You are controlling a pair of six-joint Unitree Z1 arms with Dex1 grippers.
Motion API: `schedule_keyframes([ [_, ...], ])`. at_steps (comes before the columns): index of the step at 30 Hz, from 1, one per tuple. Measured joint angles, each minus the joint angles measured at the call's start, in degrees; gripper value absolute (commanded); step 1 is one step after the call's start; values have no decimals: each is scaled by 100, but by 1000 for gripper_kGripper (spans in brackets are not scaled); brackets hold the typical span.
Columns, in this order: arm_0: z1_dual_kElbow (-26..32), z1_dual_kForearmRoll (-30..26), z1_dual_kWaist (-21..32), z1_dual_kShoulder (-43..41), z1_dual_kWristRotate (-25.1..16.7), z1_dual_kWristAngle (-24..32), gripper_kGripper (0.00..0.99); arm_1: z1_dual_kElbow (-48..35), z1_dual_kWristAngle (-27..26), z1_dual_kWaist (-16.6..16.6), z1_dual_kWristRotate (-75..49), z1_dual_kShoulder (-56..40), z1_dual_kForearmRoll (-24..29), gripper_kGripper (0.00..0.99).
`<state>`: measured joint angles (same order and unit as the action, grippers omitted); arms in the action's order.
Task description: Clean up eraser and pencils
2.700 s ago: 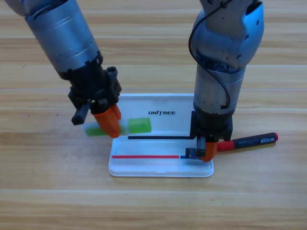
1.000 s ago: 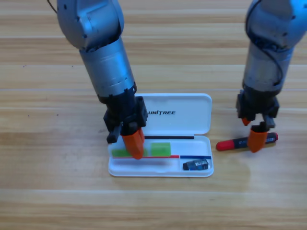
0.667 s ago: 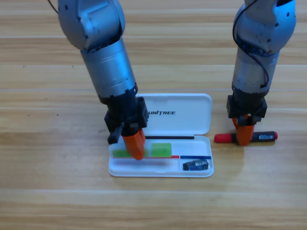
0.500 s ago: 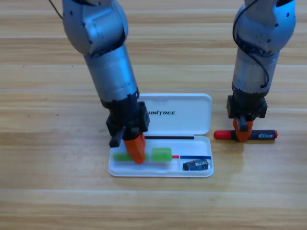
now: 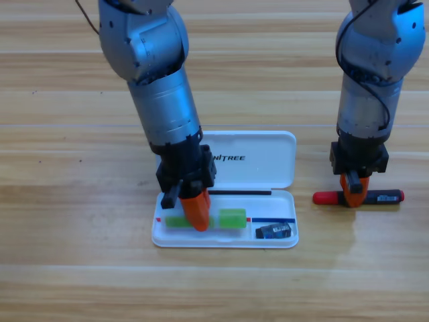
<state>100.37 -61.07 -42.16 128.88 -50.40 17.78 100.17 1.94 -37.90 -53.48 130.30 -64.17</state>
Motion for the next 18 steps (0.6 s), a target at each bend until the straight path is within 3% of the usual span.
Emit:
schedule_keyframes([
  [5, 0, 0, -1, 37, 11, 0, 0, -108, 38, 0, 0, -51, 0, 0],
  [6, 0, 0, -1, 46, 24, 0, 149, -139, 39, 0, 0, -71, 0, 0],
  [8, 0, 0, -1, 55, 47, 0, 772, -185, 40, 0, 0, -119, 0, 0],
  [9, 0, 0, -1, 55, 51, 0, 933, -219, 40, 0, 0, -176, 0, 0],
  [10, 0, 0, -1, 55, 52, 0, 985, -258, 40, 0, 0, -265, -1, 0],
  [18, 0, 0, -5, 56, 96, -1, 990, -328, -155, -54, 197, -1167, -316, 0],
])
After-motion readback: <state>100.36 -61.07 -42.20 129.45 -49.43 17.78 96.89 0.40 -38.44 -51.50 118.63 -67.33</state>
